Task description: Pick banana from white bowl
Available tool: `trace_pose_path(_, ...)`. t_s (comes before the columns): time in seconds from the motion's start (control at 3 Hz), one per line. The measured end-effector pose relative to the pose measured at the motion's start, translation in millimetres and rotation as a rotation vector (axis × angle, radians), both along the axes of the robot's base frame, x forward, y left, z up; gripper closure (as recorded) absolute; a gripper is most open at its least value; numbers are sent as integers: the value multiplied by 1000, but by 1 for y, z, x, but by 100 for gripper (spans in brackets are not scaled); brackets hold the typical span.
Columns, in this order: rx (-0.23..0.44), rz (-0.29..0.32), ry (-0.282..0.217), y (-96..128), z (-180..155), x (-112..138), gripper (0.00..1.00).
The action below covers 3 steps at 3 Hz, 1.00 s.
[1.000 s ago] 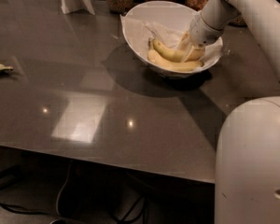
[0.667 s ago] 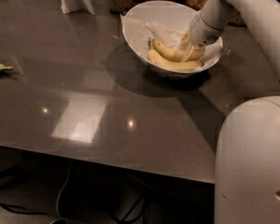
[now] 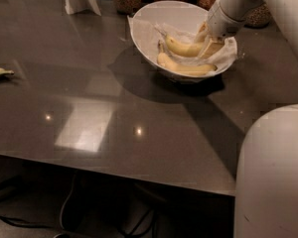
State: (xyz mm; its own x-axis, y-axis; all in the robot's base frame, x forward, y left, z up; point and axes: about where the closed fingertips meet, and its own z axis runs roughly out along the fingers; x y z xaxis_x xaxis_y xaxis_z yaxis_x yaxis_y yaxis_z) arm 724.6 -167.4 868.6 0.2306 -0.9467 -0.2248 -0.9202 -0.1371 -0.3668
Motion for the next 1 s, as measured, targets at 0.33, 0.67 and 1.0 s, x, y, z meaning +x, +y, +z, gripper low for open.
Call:
trace_pose_path(0.33, -10, -23, -48, -10, 26, -4, 100)
trace_pose_path(0.67, -17, -47, -78, -20, 46, -11, 100)
trace_pose_path(1.0, -22, -70, -98, -28, 62, -20, 100)
